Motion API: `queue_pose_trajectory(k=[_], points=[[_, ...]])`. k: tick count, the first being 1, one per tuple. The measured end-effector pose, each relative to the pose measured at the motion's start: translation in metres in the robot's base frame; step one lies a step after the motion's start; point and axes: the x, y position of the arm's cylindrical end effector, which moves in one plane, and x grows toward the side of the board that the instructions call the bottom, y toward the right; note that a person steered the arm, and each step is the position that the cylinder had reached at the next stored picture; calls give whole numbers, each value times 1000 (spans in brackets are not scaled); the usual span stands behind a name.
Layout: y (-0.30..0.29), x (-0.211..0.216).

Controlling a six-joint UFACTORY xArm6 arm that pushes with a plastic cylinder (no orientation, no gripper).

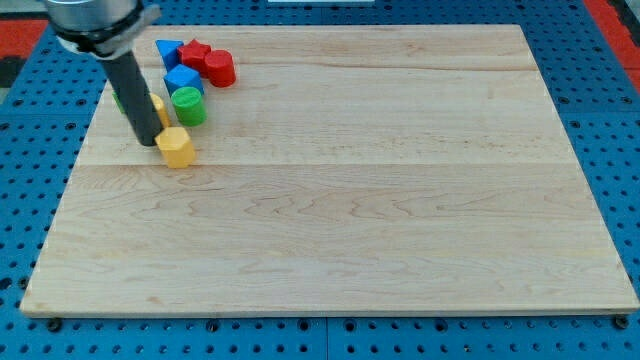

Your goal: Push the yellow heart into the green circle

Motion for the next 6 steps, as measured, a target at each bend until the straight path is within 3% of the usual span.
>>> queue_pose_trajectory(k=[2,3,4,5,6], points=[[-115,-15],[-100,-37],[-30,-45],[-13,-53],[-75,-63]])
